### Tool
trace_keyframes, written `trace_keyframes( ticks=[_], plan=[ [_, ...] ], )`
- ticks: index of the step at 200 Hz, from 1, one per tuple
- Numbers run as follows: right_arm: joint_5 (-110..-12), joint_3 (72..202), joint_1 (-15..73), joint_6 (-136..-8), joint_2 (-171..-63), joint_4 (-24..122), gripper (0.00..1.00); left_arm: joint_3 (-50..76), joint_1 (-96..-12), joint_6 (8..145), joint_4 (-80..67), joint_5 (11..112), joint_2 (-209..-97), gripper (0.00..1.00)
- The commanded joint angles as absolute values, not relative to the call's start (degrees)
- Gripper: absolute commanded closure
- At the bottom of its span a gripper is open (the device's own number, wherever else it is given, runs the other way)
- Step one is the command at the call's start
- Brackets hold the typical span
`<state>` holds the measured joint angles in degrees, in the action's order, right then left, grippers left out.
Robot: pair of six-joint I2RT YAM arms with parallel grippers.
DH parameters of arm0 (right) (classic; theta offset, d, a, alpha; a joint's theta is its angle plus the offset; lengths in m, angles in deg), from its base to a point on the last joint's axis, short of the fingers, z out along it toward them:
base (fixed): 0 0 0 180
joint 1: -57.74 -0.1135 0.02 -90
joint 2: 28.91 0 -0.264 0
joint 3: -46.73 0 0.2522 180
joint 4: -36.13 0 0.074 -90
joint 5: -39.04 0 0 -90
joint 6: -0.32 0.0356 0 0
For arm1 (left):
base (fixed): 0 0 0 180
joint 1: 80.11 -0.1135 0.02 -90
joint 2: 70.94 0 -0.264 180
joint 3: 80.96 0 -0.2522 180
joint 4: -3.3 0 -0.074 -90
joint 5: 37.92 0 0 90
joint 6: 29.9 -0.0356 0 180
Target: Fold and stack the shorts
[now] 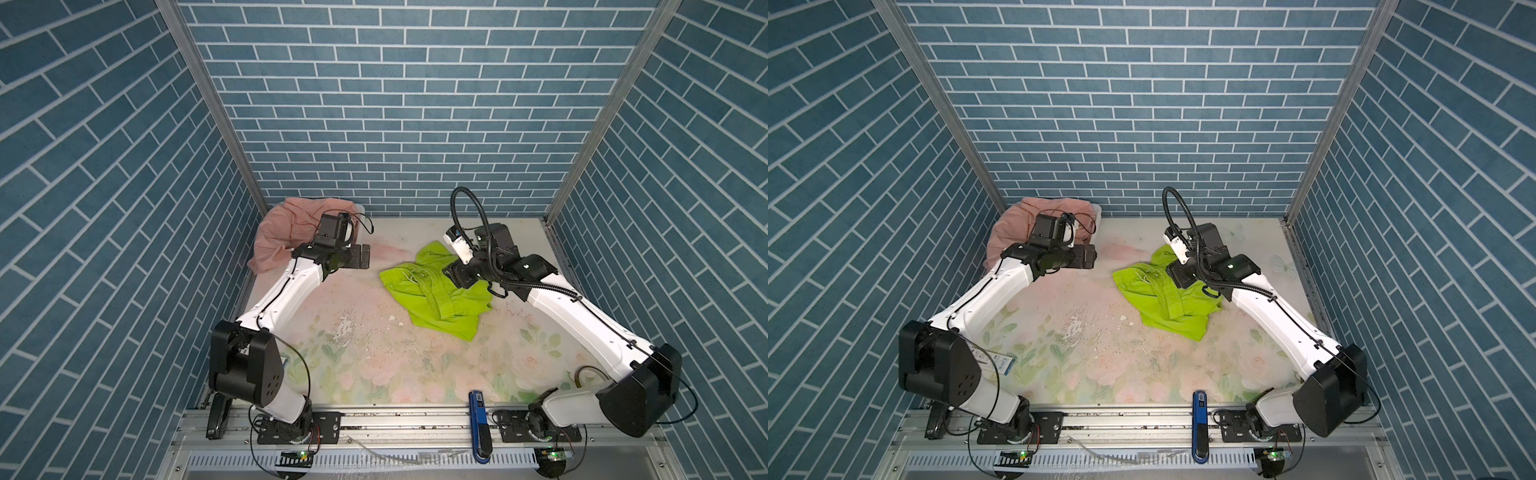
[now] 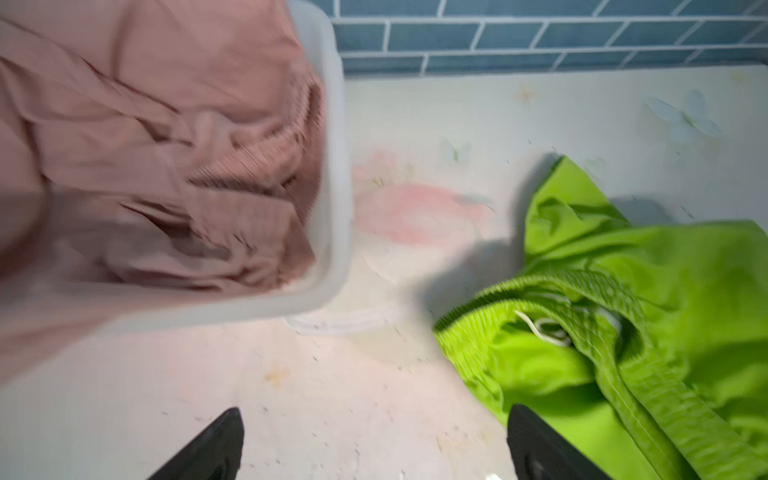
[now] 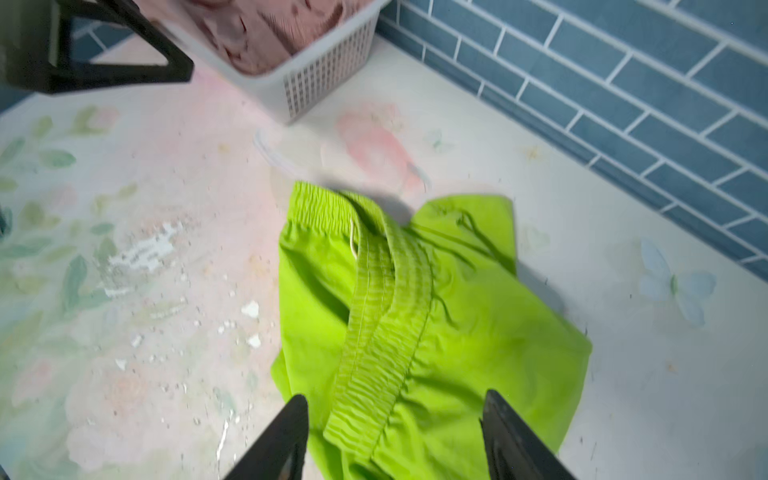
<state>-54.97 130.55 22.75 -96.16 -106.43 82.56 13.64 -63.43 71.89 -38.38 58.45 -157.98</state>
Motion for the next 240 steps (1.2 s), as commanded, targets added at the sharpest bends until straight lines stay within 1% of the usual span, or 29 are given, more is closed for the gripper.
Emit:
trace_keyframes(
  ticks=[1, 32, 68, 80, 132, 150, 167, 187, 211, 230, 240],
  plan=[
    [-51.67, 123.46, 20.92, -99.2, -107.05, 86.4, 0.33, 20.08, -61.29, 76.96, -33.49, 66.57, -154.8, 0.0],
    [-44.3, 122.7, 17.0, -101.97, -112.32, 88.12, 0.32, 27.27, -60.78, 79.06, -32.32, 64.13, -151.17, 0.0],
    [-39.22, 123.1, 13.62, -105.38, -119.62, 88.38, 0.33, 31.31, -60.78, 81.31, -30.45, 64.07, -149.17, 0.0],
    [-35.66, 122.17, 12.63, -106.59, -121.11, 85.79, 0.33, 32.45, -60.78, 81.77, -29.36, 64.03, -148.77, 0.0],
    [-29.85, 119.97, 12.12, -109.27, -124.33, 74.37, 0.34, 34.12, -60.36, 82.6, -26.06, 65.31, -150.86, 0.0],
    [-29.39, 120.78, 12.12, -109.32, -124.88, 72.9, 0.35, 34.12, -59.87, 82.16, -25.19, 65.35, -152.18, 0.0],
    [-30.28, 121.56, 12.09, -109.06, -124.81, 72.86, 0.37, 33.86, -59.55, 82.05, -24.72, 65.32, -153.52, 0.0],
    [-31.35, 122.02, 12.12, -109.01, -124.86, 72.57, 0.42, 33.65, -59.14, 82.07, -23.41, 65.56, -154.81, 0.0],
    [-33.91, 123.19, 12.14, -108.92, -124.01, 74.34, 0.49, 32.6, -58.64, 82.05, -23.41, 65.7, -156.36, 0.0],
    [-37.72, 123.09, 12.16, -108.19, -120.99, 75.17, 0.49, 32.02, -58.16, 81.81, -23.82, 65.61, -156.68, 0.0],
    [-40.32, 122.71, 12.24, -107.67, -119.01, 75.06, 0.46, 32.01, -58.05, 81.78, -23.69, 65.44, -156.66, 0.0]
  ],
)
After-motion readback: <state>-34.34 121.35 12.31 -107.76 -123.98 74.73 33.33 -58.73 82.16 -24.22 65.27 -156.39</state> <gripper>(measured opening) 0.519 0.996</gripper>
